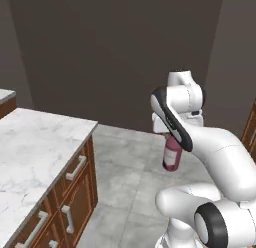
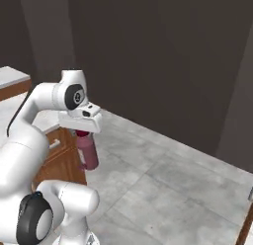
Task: There is a wine glass and glass cup on the dining counter. Place the wine bottle next to the wine glass and the juice bottle next to the glass cup.
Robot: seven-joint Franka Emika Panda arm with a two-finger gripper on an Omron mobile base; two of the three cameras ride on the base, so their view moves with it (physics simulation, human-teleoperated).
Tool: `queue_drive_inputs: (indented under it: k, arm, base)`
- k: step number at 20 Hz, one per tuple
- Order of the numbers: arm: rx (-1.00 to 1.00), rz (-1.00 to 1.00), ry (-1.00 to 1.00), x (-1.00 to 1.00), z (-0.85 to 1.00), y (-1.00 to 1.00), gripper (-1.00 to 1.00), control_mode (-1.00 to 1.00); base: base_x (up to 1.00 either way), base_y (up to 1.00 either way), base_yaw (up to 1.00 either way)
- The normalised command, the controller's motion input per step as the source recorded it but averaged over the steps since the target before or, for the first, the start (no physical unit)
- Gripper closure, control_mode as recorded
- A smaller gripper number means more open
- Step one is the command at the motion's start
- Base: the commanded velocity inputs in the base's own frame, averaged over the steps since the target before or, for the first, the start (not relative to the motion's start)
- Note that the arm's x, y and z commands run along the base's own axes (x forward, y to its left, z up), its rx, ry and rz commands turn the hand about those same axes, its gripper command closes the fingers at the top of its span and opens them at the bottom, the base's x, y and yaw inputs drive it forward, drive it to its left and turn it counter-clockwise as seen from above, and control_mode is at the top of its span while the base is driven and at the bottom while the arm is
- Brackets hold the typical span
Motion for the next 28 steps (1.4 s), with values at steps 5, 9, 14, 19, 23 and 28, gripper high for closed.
queue_drive_inputs:
  k: [5, 9, 14, 19, 23, 28]
  arm:
    - [0.00, 0.00, 0.00, 0.00, 0.00, 0.00, 1.00, 1.00]
    - [0.00, 0.00, 0.00, 0.00, 0.00, 0.00, 1.00, 1.00]
    - [0.00, 0.00, 0.00, 0.00, 0.00, 0.00, 1.00, 1.00]
    - [0.00, 0.00, 0.00, 0.00, 0.00, 0.00, 1.00, 1.00]
    - [0.00, 0.00, 0.00, 0.00, 0.00, 0.00, 1.00, 1.00]
    - [0.00, 0.00, 0.00, 0.00, 0.00, 0.00, 1.00, 1.00]
  base:
    - [0.47, -0.27, 0.54]
    - [0.65, -0.33, 0.22]
    - [0.76, -0.35, 0.16]
    - [0.78, -0.36, 0.14]
    - [0.78, -0.34, 0.16]
    - [0.78, -0.33, 0.17]
